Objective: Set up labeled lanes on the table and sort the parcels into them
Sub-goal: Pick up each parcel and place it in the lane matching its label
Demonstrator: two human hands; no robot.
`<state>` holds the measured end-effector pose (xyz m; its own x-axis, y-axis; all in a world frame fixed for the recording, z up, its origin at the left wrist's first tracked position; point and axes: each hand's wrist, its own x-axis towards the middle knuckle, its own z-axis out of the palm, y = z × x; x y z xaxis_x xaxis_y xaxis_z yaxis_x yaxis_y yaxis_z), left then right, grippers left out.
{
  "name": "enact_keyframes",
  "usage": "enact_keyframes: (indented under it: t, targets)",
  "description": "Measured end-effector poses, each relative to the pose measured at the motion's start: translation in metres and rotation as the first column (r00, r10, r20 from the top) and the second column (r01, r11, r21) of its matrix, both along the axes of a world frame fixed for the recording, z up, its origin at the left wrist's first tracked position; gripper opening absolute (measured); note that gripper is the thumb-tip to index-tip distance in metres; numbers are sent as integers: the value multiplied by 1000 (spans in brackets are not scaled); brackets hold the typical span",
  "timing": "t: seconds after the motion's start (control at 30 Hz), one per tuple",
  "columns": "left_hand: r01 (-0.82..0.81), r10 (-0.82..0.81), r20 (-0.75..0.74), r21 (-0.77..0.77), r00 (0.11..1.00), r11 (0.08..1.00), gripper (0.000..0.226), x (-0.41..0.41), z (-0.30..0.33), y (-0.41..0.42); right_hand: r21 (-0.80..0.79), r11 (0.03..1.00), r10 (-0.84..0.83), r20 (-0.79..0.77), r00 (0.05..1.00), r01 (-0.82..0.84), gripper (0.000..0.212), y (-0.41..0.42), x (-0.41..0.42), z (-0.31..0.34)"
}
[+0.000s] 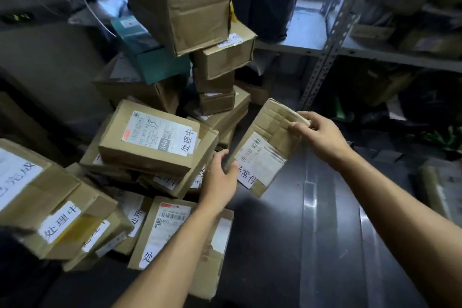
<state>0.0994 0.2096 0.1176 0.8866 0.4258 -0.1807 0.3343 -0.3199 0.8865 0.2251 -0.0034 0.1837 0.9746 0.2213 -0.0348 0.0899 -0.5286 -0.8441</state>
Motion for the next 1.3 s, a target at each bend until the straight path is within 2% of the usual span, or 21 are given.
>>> enact_keyframes:
  t: [0.17, 0.3, 0.43, 0.5, 0.57, 0.63, 0.77, 1.03, 1.3]
  targets:
    - [194, -182, 70, -280, 981, 940, 20, 0, 22, -14, 152, 987, -51, -14, 999, 52, 39, -37, -13, 31]
    - [286, -263, 113, -373, 958, 883, 17, -5, 30, -37, 238, 956, -168, -35, 985, 171, 55, -61, -17, 29]
    - [292, -265, 123, -462, 956, 837, 19, -12, 27, -72, 290, 926, -225, -91, 970, 242, 67, -81, -41, 18]
    - [270, -249, 110, -502, 962, 822, 21, -13, 23, -92, 295, 930, -184, -142, 973, 219, 59, -92, -62, 9]
    - [263, -249, 96, -495, 964, 828, 24, -13, 19, -114, 296, 938, -127, -190, 973, 180, 42, -105, -82, -3]
    - [262, -249, 91, -470, 964, 843, 23, -11, 14, -138, 320, 925, -132, -240, 962, 206, 37, -121, -100, -13]
    - [276, -280, 59, -440, 958, 854, 21, -5, 9, -186, 333, 903, -190, -262, 946, 273, 48, -159, -125, -28]
    - [299, -331, -6, -412, 944, 861, 14, -6, -1, -267, 321, 872, -281, -289, 915, 369, 42, -232, -137, -38]
    - [312, -356, -31, -418, 934, 853, 17, -1, 3, -326, 220, 886, -341, -286, 895, 408, 41, -288, -134, -34]
